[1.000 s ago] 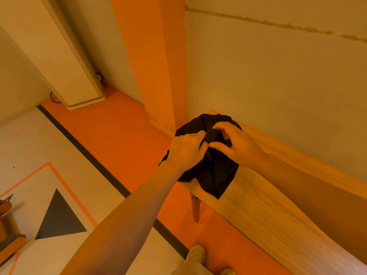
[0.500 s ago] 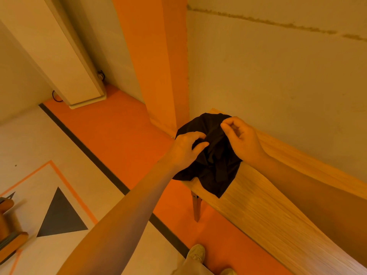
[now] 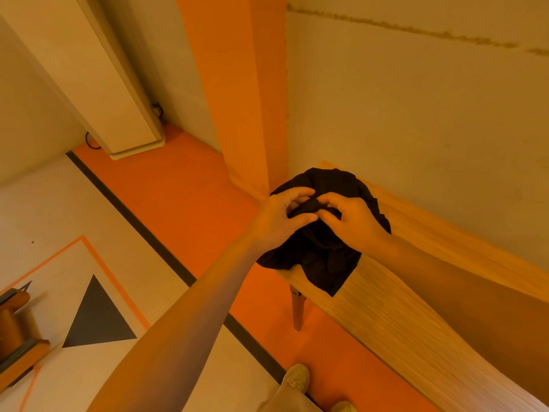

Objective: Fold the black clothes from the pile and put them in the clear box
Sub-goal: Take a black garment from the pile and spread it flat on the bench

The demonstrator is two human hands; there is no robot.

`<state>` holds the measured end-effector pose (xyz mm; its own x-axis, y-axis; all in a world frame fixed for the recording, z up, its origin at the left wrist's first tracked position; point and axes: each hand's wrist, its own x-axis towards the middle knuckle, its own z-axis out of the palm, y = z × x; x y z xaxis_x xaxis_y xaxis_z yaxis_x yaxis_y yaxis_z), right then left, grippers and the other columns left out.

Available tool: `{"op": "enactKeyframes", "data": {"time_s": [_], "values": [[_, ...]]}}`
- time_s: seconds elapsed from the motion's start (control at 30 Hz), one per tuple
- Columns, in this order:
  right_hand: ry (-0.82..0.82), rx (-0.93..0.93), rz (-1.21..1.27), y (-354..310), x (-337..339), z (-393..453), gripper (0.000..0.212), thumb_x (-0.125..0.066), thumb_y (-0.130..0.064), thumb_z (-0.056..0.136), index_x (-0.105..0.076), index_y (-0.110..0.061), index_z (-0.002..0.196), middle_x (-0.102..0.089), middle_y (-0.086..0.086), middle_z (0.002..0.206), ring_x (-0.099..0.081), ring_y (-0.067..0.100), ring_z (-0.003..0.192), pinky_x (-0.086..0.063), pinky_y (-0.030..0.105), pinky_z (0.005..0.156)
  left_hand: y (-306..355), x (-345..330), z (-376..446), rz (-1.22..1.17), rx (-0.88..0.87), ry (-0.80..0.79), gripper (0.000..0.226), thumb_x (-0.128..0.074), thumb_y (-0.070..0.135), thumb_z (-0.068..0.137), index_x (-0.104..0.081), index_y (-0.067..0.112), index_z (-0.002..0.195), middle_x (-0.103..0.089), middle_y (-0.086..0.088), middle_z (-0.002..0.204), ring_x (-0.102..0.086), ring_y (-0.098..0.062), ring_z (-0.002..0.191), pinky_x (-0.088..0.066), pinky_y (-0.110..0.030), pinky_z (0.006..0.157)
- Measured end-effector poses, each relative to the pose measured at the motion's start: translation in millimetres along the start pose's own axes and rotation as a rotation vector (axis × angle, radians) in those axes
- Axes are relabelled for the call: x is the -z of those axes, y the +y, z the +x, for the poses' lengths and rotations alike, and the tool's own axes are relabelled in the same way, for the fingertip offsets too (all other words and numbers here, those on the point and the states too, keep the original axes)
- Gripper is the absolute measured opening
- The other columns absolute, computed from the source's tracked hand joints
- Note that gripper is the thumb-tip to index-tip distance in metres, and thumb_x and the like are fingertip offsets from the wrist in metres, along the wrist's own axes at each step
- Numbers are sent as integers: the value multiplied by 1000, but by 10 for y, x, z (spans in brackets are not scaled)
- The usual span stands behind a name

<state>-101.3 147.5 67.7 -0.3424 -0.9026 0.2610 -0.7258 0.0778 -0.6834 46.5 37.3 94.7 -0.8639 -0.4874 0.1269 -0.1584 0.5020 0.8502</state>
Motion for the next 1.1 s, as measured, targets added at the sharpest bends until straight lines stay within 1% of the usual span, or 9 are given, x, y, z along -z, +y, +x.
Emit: {"op": "enactKeyframes", "data": {"time_s": [0.13,0.23,0.4,0.5,0.57,0.63,0.77,0.93,1.1], "values": [[43,-29,-5,18,41,19,21,-58,-20,94,-64,-15,114,-59,-14,83,-59,3,73,-46,11,64,-76,96,-64,143,18,119,24,-66,16,89,-67,13,113,-67,5,106,-61,-6,95,-46,-10,78],[62,-51,-5,32,82,22,21,-58,-19,94,-64,-13,114,-61,-12,90,-57,-3,75,-44,5,70,-142,169,-116,189,44,218,17,-66,20,89,-72,13,104,-70,4,97,-62,-5,82,-43,-8,69],[80,-86,78,52,118,36,17,-53,-21,97,-67,-17,106,-65,-10,94,-60,1,86,-47,10,76,-180,249,-121,149,92,277,13,-63,23,92,-71,15,98,-68,5,89,-63,-10,81,-50,-24,72],[17,-204,212,43,206,69,17,-52,-22,98,-66,-25,106,-64,-20,96,-57,-12,94,-44,4,79,-192,276,-101,174,122,313,14,-56,24,96,-67,14,96,-63,1,81,-53,-12,68,-41,-22,62],[-67,-278,345,51,264,77,19,-59,-18,93,-67,-23,109,-67,-17,98,-61,-9,95,-48,8,80,-179,275,-93,193,115,300,16,-52,23,98,-63,12,95,-60,-3,80,-51,-16,67,-39,-27,60],[-122,-314,408,40,317,74,22,-67,-14,87,-69,-21,107,-69,-14,101,-63,-5,96,-51,13,83,-161,259,-87,210,98,273,16,-50,24,99,-61,14,94,-58,1,79,-49,-11,66,-39,-26,59],[-38,-285,387,-3,352,49,10,-68,-14,86,-67,-23,90,-70,-7,90,-67,3,86,-51,13,75,-131,183,-78,214,70,200,13,-48,23,100,-59,16,97,-53,9,79,-47,-2,65,-34,-16,56],[10,-301,381,-59,324,21,5,-64,-23,90,-60,-25,88,-69,-1,87,-68,15,86,-56,29,76,-77,3,-30,211,-7,48,24,-51,21,99,-57,14,121,-50,19,93,-47,20,78,-34,-1,68],[-16,-239,261,-178,408,-46,6,-65,-23,88,-65,-29,89,-67,-15,81,-65,-4,78,-52,13,66,-76,-173,105,210,-53,1,22,-52,23,99,-64,16,116,-63,7,111,-49,13,80,-33,-2,71]]}}
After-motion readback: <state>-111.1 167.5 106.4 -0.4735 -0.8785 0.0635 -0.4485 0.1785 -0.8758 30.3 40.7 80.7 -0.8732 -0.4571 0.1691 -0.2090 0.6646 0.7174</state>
